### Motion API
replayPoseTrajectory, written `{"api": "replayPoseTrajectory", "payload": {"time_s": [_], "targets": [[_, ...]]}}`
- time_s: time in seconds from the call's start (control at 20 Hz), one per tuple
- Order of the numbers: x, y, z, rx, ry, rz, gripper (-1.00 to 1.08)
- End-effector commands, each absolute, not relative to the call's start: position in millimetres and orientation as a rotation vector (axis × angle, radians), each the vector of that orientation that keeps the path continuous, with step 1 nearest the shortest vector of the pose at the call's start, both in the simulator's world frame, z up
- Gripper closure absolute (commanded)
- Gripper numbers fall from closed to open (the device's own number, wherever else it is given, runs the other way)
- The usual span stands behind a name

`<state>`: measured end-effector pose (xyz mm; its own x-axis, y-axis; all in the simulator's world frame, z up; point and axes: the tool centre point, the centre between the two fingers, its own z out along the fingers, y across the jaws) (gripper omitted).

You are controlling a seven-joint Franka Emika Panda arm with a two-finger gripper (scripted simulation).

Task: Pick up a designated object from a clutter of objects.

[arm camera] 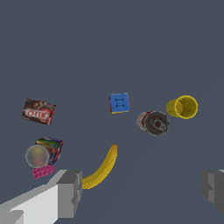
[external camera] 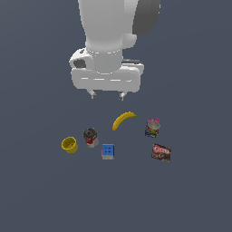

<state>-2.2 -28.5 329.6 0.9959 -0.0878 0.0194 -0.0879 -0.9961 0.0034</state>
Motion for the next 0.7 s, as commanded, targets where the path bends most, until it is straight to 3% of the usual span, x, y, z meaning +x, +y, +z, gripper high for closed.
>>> {"api": "replayPoseTrajectory", "payload": {"time_s": [0.0,0.65], "targets": [[0.4,-32.5,325.1,3.136,-0.146,0.028,-0.92],[35.5,-95.0,255.2,3.147,-0.241,0.019,-0.92]]}}
